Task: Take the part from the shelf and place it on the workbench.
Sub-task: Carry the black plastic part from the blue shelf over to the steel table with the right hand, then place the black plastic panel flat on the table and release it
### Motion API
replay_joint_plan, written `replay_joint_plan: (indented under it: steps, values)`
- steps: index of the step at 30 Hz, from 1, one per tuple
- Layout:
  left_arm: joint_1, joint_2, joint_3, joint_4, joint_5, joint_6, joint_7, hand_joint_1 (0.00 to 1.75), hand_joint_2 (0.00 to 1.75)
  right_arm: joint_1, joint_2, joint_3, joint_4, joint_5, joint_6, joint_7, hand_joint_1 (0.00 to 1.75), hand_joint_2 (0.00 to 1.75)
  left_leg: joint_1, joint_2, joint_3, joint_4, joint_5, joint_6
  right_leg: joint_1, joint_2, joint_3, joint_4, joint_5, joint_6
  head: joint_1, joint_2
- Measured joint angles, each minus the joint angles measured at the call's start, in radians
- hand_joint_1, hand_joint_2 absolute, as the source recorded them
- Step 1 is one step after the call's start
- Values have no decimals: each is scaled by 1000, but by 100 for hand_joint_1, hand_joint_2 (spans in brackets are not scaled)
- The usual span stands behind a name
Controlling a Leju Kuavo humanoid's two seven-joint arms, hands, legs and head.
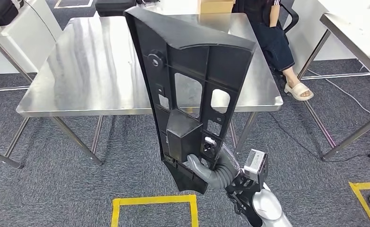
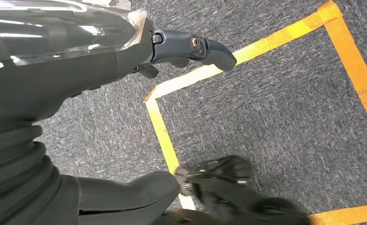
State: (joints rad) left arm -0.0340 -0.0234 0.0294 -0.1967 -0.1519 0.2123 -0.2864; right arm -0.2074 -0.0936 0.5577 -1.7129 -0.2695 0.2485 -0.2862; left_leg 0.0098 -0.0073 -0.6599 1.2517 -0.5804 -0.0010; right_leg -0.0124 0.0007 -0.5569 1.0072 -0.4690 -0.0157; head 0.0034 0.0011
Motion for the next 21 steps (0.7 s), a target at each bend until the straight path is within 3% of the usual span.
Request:
replay_joint_plan:
  steps: [2,3,6,8,11,12,14,16,17,18,19,21]
  values:
    - [3,0,0,0,0,0,0,0,175,2,0,0,1,0,1,0,175,175,2,2,-58,31,-22,-5,0,2,22,0,-20,2,0,0]
    - [4,1,0,0,0,0,0,0,175,3,0,0,1,0,2,0,175,175,3,3,-62,0,-4,-5,-1,2,36,0,-30,4,-1,0]
    - [5,3,0,2,0,0,0,0,175,2,1,1,2,0,3,0,175,175,2,9,-24,-168,133,4,1,3,74,-1,-65,16,-1,0]
    - [5,4,0,3,0,0,0,0,175,-1,2,1,3,0,3,1,175,175,-4,10,-4,-216,173,17,6,2,89,-4,-81,30,-1,0]
    - [5,5,0,4,-1,0,0,0,175,-4,4,2,2,0,3,1,175,175,-6,7,22,-228,161,40,6,1,88,30,-72,52,-2,0]
    - [4,5,0,3,-1,0,0,0,175,-5,4,3,2,-1,3,1,175,175,-5,6,33,-230,156,46,5,1,63,71,-67,55,-1,0]
    - [4,7,0,3,-1,1,0,0,175,-6,3,3,2,0,3,1,175,175,-5,2,51,-232,142,56,3,1,-20,189,-81,51,1,0]
    - [5,7,0,3,-1,1,0,0,175,-3,2,4,3,0,3,0,175,175,-7,-3,71,-232,122,59,3,1,-107,276,-133,45,1,0]
    - [5,7,0,3,0,0,0,0,175,-1,2,4,3,0,3,0,175,175,-9,-6,85,-232,110,60,4,1,-133,280,-155,43,1,0]
    - [6,7,0,4,0,0,0,0,175,-1,2,4,4,0,3,0,175,175,-10,-8,101,-233,98,60,4,1,-144,256,-159,43,2,0]
    - [6,6,0,4,0,0,0,0,175,-1,2,4,4,0,3,0,175,175,-12,-10,117,-233,86,60,6,1,-143,210,-141,45,2,0]
    - [7,5,0,4,1,0,-1,0,175,0,1,5,5,0,3,0,175,175,-16,-12,145,-234,61,58,12,1,-122,88,-38,55,0,0]
